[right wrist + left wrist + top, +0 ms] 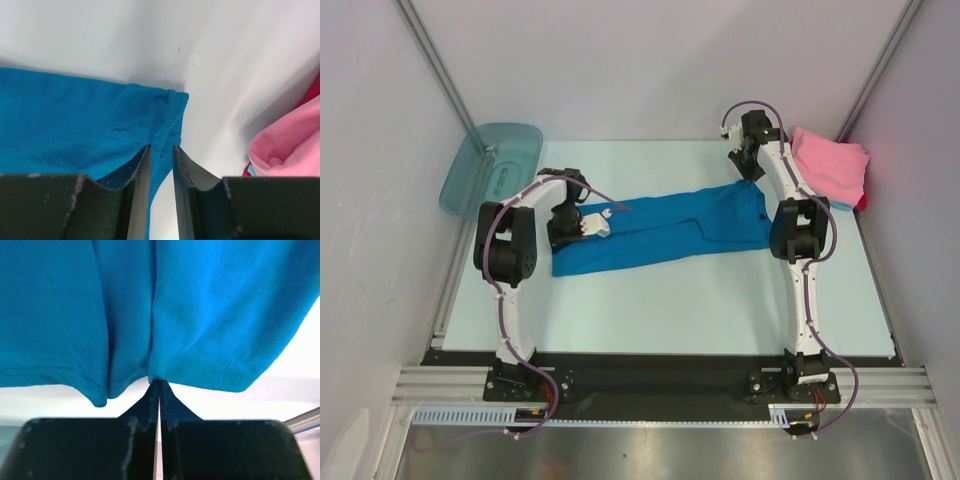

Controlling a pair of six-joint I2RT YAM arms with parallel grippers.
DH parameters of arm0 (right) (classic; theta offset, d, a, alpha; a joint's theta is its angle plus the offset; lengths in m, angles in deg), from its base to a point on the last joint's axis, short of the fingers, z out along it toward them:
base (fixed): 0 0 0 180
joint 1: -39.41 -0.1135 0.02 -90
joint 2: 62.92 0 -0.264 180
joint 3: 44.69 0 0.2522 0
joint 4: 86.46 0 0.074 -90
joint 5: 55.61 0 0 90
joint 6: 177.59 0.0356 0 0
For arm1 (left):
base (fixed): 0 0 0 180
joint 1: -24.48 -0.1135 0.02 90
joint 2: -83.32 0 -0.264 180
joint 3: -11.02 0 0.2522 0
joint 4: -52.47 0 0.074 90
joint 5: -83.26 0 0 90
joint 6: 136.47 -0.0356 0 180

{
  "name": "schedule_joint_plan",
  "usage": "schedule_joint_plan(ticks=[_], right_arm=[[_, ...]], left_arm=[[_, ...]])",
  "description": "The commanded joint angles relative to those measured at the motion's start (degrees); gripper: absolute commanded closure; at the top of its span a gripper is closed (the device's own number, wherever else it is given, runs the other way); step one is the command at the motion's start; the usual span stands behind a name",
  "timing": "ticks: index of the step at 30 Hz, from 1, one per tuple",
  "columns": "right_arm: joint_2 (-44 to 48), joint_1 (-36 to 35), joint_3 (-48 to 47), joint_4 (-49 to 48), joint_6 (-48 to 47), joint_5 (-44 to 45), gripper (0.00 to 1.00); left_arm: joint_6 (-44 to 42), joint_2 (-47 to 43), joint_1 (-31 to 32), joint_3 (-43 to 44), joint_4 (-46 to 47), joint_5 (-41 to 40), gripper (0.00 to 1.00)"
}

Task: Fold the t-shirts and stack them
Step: Fold the tshirt

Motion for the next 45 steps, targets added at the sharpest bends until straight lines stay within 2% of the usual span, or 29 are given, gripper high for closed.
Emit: schedule_joint_plan(ticks=[1, 14, 24, 41, 43, 44, 45], right_arm=[[3.5, -0.3, -0.7, -1.2, -0.3, 0.9, 0.71], [3.5, -0.3, -0.6, -1.1, -0.3, 0.9, 0.71], [3.8, -0.2, -0.5, -1.1, -0.3, 1.3, 0.71], [4.1, -0.3, -0.1, -0.7, -0.7, 0.6, 0.71], [4.1, -0.3, 0.4, -0.4, -1.0, 0.5, 0.71], [4.2, -0.3, 0.5, -0.5, -1.0, 0.3, 0.70], [4.3, -0.3, 0.7, -0.3, -1.0, 0.4, 0.70]], left_arm=[[0.0, 0.0, 0.2, 1.6, 0.1, 1.2, 1.00], [0.0, -3.6, 0.3, 7.7, -0.7, -0.5, 1.00], [-1.6, -3.1, 0.5, 8.5, -3.4, -3.7, 1.00], [-0.1, 0.0, 0.5, 7.7, -2.2, -8.5, 0.99], [0.4, 0.7, 0.5, 7.1, -0.8, -9.6, 0.69], [0.5, 0.8, 0.5, 6.0, -0.3, -10.4, 0.59], [0.5, 0.9, 0.5, 5.2, 1.5, -11.4, 0.57]])
